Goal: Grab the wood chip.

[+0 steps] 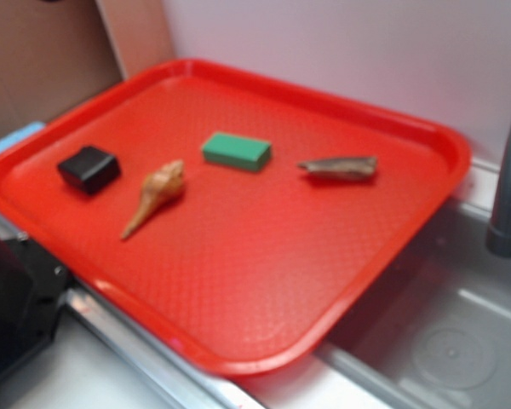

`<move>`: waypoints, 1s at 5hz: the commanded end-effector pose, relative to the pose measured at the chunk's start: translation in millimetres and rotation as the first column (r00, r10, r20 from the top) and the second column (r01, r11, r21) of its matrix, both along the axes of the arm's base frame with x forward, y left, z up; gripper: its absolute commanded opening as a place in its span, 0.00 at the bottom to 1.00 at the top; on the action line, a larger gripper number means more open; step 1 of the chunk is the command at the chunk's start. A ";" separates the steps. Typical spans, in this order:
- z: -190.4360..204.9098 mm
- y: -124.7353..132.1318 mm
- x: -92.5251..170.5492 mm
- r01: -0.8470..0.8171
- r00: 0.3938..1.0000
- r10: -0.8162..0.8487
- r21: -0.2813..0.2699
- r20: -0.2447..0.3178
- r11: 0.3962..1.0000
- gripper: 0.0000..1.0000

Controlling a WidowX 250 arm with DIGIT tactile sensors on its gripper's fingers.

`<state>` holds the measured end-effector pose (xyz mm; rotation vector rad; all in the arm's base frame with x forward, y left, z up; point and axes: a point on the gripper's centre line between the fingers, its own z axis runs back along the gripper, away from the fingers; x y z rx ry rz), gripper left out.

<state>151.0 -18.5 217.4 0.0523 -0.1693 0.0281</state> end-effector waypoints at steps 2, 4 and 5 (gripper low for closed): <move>-38.0 -38.3 75.2 0.245 0.954 -0.243 0.014 0.175 0.969 1.00; -81.1 -57.5 121.3 0.411 0.900 -0.392 -0.070 0.192 0.909 1.00; -104.6 -70.5 138.3 0.469 0.877 -0.452 -0.093 0.162 0.878 1.00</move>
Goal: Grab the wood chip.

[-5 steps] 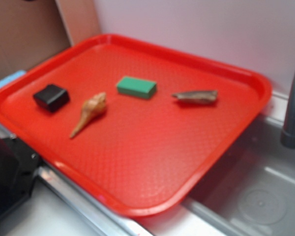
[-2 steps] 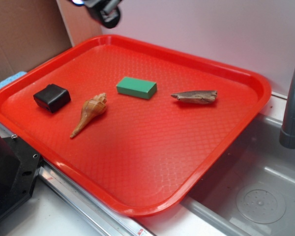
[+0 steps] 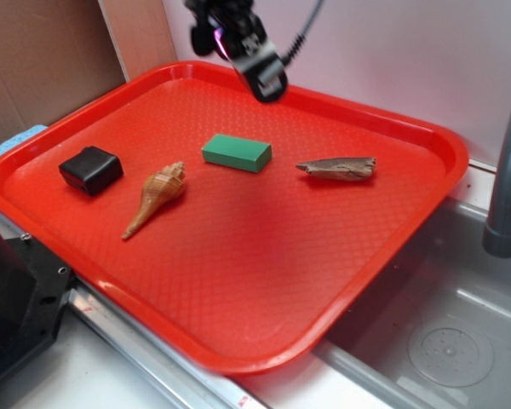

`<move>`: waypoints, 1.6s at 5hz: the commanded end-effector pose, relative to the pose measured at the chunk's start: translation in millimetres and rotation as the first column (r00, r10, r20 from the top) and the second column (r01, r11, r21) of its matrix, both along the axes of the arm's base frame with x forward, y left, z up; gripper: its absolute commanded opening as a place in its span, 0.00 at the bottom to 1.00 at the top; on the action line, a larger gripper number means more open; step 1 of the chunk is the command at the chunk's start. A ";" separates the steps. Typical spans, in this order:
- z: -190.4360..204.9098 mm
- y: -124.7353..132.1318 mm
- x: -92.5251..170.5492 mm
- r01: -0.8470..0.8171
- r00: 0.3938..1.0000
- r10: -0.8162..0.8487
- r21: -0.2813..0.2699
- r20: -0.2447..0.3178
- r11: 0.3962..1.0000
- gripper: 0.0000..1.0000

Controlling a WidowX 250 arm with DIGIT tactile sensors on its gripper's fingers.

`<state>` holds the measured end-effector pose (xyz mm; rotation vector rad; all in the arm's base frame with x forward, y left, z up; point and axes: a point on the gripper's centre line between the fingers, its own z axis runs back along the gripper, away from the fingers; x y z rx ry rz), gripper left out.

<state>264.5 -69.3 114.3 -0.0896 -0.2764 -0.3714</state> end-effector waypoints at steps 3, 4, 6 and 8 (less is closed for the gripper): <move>-62.4 -49.9 40.5 0.213 0.975 -0.211 0.015 -0.063 0.977 1.00; -72.8 -51.9 41.2 0.190 0.979 -0.186 0.041 -0.084 0.981 1.00; -84.6 -55.9 44.1 0.167 0.982 -0.158 0.085 -0.100 0.982 0.00; -52.7 -32.2 37.3 0.012 0.994 0.001 0.122 -0.107 0.993 0.00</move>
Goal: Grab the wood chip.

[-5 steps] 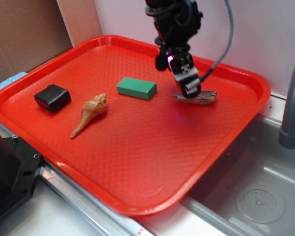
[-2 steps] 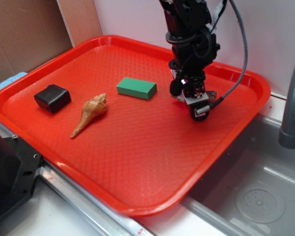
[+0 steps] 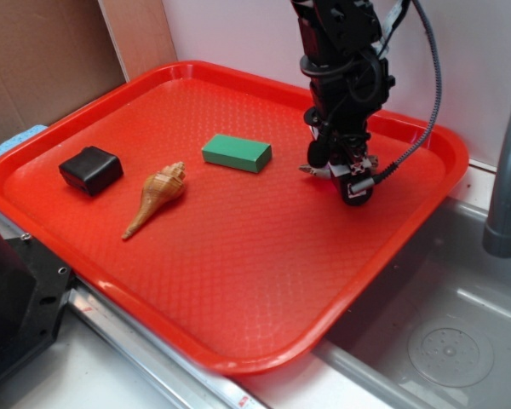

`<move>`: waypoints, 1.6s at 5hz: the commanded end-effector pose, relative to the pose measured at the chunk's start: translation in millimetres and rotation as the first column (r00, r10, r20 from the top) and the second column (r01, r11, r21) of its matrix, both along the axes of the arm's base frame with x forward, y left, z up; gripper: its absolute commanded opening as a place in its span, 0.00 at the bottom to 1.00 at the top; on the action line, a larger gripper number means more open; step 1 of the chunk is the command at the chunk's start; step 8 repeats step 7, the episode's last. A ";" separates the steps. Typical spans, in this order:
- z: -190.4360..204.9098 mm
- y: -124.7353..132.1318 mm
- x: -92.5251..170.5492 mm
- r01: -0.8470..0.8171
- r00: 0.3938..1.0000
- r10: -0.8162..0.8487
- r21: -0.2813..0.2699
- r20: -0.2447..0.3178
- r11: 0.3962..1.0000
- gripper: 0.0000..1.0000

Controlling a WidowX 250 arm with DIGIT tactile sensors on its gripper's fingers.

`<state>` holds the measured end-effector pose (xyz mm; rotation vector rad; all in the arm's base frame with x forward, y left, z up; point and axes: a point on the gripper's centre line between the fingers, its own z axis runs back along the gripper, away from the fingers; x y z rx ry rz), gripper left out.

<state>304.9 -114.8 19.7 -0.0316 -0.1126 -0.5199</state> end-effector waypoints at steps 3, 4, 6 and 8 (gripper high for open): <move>145.0 82.3 -60.5 -0.419 0.908 0.419 -0.004 -0.023 0.908 0.00; 160.9 94.9 -80.7 -0.484 0.874 0.484 0.011 -0.049 0.875 0.00; 168.8 100.0 -113.3 -0.548 0.834 0.549 0.037 -0.052 0.836 0.00; 162.2 99.8 -110.2 -0.561 0.824 0.560 0.018 -0.079 0.828 0.00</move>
